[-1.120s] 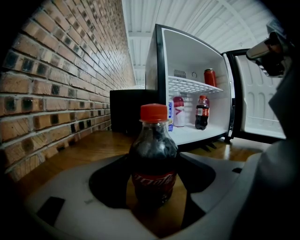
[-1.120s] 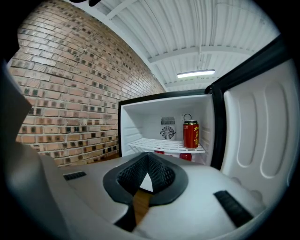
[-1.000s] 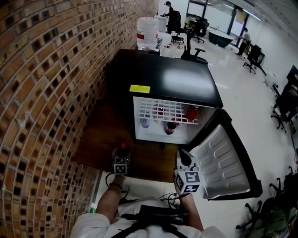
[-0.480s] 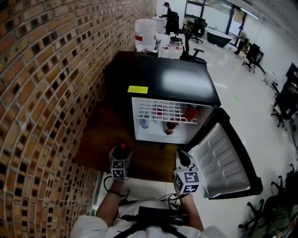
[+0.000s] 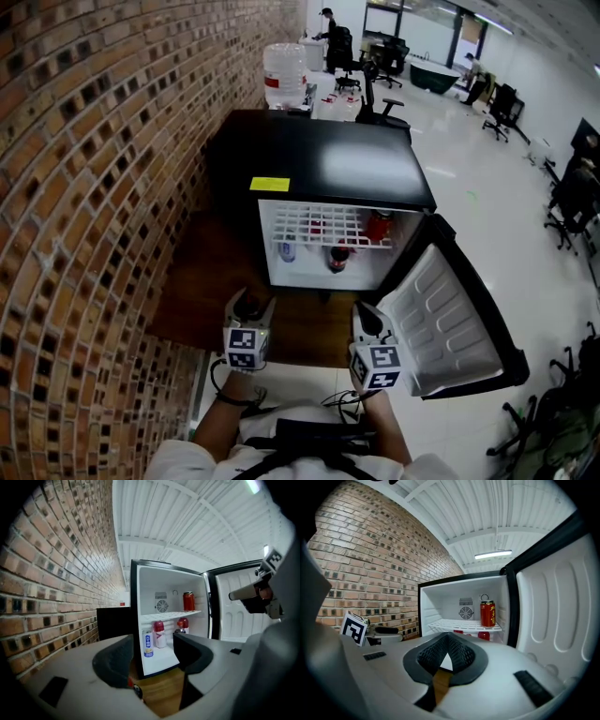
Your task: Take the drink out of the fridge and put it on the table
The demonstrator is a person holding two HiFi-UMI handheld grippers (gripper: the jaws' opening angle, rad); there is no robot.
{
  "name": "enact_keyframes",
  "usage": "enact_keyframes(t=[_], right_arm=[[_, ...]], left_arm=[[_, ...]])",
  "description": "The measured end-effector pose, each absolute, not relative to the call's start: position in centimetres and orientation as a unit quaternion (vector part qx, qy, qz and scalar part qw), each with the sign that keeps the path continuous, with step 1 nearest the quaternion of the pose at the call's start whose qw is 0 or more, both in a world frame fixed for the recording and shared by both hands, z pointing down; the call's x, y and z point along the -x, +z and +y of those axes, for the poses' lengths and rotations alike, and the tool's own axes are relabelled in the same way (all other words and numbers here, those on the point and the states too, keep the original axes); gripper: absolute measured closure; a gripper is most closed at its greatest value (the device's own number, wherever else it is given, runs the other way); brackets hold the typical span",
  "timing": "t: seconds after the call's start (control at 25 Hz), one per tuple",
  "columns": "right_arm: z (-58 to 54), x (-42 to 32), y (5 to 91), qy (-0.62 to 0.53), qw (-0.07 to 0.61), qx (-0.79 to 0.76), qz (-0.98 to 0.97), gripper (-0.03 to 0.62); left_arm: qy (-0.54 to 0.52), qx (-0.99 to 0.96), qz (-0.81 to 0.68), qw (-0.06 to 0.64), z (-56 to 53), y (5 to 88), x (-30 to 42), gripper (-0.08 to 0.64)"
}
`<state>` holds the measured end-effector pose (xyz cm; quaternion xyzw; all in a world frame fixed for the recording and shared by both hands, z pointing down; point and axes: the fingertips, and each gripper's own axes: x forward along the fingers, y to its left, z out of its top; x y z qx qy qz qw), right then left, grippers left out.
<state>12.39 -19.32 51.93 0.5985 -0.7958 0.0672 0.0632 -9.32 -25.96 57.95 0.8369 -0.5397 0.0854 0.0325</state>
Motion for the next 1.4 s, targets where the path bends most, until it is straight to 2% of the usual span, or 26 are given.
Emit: enact_keyframes(t=[0.08,0.28,0.4,0.52,1.4], right_arm=[[-19.2,-12.6,51.9,0.068,0.062,-0.601,-0.794,0.581],[-18.9,-13.3,51.8,0.068,0.058,-0.607,-0.789,0.581],[-18.7,-13.5,51.7,0.068,0.055,-0.609,-0.788,0.581],[-18.6,-13.7,51.6,0.068,0.054,-0.612,-0.786,0.581],[-18.7,-13.9,51.4,0.06,0.065,-0.615,-0.784,0.581]], left_arm=[[0.09,-0.843,-0.53,0.027,-25.7,57.2,8.3,0.317],[0.079,-0.858,-0.507,0.028,-25.0,55.6,6.0,0.453],[0.071,-0.87,-0.487,0.027,-24.6,55.1,4.7,0.473],[0.073,-0.877,-0.475,0.028,-24.4,54.6,3.6,0.558],[0.061,-0.889,-0.448,0.066,-23.5,52.7,0.7,0.558]])
